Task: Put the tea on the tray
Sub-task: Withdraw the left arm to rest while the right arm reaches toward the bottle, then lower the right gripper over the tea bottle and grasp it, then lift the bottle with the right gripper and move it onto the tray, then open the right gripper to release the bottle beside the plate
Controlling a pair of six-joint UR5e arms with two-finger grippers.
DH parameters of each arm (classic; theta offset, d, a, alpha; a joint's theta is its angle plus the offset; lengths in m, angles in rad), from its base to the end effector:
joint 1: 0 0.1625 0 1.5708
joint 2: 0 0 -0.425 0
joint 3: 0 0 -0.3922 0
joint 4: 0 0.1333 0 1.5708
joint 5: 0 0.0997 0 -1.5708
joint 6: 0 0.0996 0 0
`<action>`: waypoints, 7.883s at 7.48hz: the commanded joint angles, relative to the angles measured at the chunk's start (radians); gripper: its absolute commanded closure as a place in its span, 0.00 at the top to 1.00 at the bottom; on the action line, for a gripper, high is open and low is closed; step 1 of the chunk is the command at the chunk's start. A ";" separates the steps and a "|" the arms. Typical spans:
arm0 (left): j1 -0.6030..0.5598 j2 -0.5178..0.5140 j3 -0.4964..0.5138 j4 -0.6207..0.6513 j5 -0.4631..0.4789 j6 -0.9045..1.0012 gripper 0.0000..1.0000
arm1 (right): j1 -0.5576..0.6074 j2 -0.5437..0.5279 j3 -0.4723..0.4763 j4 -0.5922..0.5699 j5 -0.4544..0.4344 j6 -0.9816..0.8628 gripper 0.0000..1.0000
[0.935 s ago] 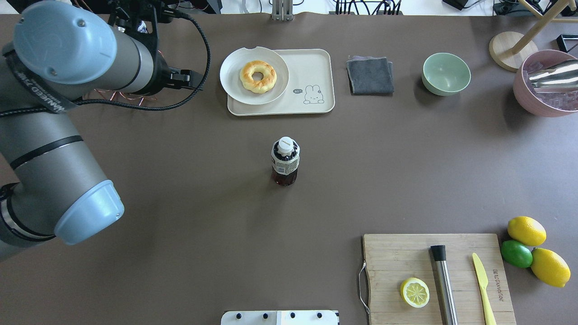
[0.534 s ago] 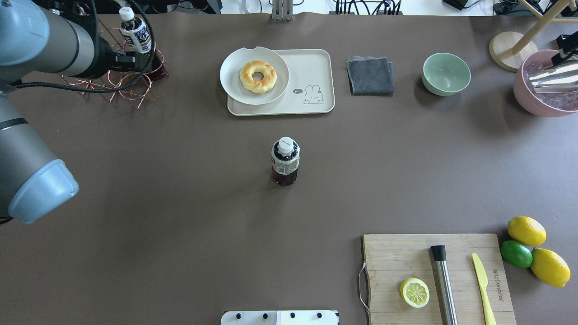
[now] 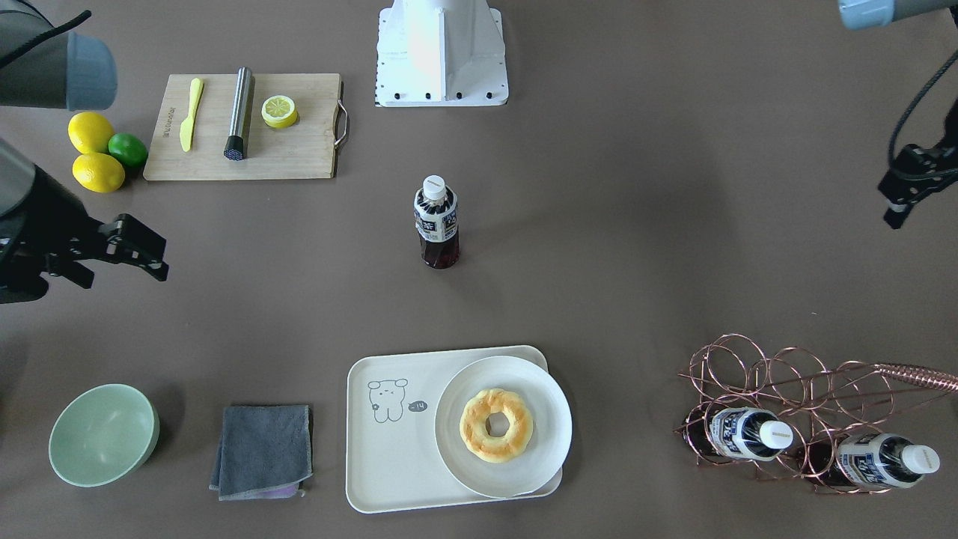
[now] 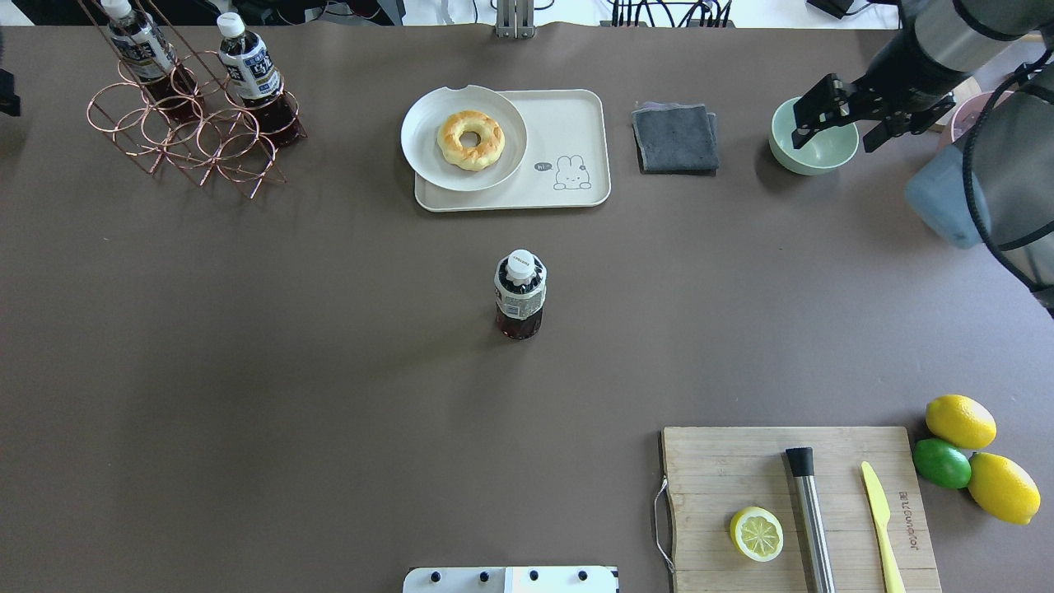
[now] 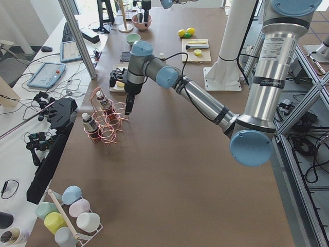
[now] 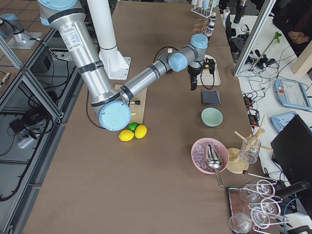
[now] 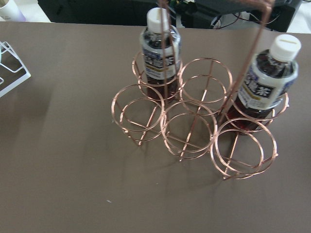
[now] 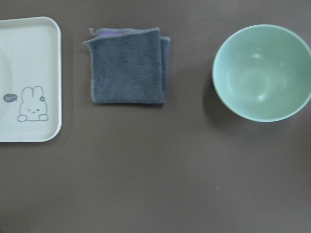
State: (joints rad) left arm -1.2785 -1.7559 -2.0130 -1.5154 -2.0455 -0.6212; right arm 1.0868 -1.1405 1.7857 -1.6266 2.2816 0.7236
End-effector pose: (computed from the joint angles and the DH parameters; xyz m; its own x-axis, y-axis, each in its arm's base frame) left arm 0.0680 -0.5304 0.3706 0.7756 -0.0676 -0.6275 0.2572 0.9418 0.2164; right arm -0.2259 -0.5766 0.3202 0.6323 -0.0177 0.7745 -0.0425 0.9974 0.0575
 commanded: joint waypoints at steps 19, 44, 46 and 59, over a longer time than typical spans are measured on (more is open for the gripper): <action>-0.245 0.030 0.223 -0.029 -0.134 0.396 0.98 | -0.527 0.485 -0.061 -0.250 -0.470 0.346 0.61; -0.231 -0.063 0.304 -0.032 -0.134 0.391 0.98 | -0.163 0.671 -0.633 0.020 -0.249 0.155 0.00; -0.213 -0.068 0.339 -0.080 -0.131 0.388 0.98 | -0.162 0.673 -0.664 0.051 -0.252 0.142 0.00; -0.211 -0.096 0.373 -0.111 -0.134 0.380 0.98 | -0.108 0.668 -0.550 -0.081 -0.202 0.125 1.00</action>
State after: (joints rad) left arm -1.4895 -1.8487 -1.6398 -1.6246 -2.1794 -0.2408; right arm 0.9541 -0.4599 1.1395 -1.5656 2.0580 0.8673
